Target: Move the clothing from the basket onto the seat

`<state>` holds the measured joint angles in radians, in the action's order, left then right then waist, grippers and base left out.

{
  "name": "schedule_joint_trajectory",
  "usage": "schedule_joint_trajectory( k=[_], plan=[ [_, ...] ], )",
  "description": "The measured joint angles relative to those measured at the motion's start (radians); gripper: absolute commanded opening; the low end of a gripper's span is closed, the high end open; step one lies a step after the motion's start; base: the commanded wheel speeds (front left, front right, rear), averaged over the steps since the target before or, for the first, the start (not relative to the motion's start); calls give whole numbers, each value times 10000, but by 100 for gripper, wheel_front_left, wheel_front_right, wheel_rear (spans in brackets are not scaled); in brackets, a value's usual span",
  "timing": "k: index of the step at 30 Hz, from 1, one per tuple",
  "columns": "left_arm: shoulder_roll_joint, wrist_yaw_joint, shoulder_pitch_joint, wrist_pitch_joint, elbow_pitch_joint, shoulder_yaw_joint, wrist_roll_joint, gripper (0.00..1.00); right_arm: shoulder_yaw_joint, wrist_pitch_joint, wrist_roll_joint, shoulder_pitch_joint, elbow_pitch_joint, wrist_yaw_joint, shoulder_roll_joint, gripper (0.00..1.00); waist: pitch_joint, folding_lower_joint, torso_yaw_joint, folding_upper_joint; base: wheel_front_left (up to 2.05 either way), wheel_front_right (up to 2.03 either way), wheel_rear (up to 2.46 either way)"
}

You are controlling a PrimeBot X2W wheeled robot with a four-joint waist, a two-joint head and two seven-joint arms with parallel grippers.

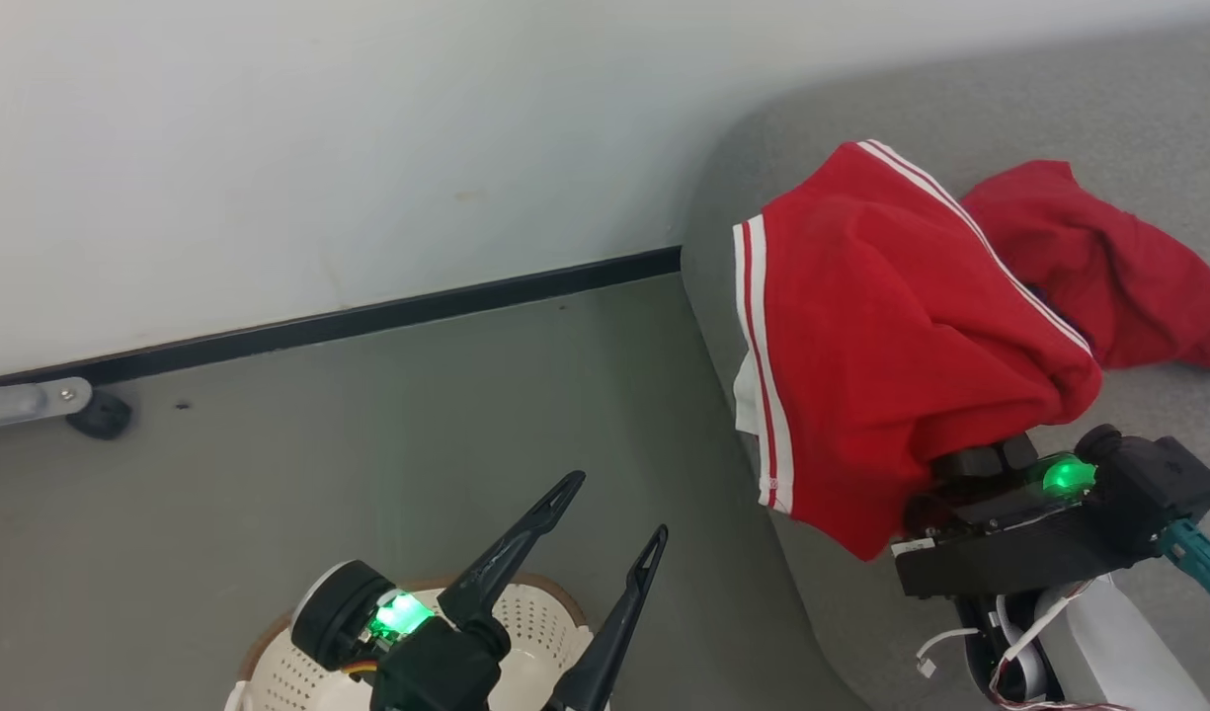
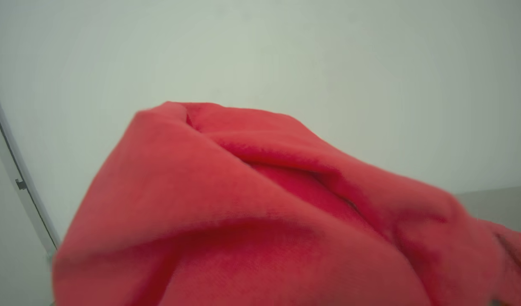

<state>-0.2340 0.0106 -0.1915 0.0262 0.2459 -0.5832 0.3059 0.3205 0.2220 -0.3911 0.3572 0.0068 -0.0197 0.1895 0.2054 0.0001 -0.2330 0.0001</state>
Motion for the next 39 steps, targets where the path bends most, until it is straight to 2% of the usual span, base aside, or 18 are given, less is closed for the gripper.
schedule_joint_trajectory(
  k=[7, 16, 22, 29, 39],
  plan=[
    [-136, 82, -13, -173, 188, -92, -105, 100, -612, 88, -190, -35, -33, -251, 69, 0, 376, 0, -631, 0, 0, 0, 0],
    [-307, 261, -111, -522, 301, -186, -249, 100, -1511, 176, -539, 92, 73, -343, 192, 0, 1171, 0, -1336, 0, 0, 0, 0],
    [-351, 435, -449, -782, 337, -376, -259, 100, -2359, 222, -874, 1227, 573, -343, 408, 0, 1820, 1, -1690, 0, 0, 0, 0],
    [-349, 525, -746, -955, 476, -500, -270, 100, -3277, 259, -1285, 2588, 1264, -349, 836, 0, 2414, 1, -1728, 0, 0, 0, 0],
    [-339, 617, -1181, -1168, 667, -752, -548, 100, -4437, 265, -1739, 4579, 2475, -422, 1749, 0, 3236, 1, -1297, 1, 0, 0, 0]
  ],
)
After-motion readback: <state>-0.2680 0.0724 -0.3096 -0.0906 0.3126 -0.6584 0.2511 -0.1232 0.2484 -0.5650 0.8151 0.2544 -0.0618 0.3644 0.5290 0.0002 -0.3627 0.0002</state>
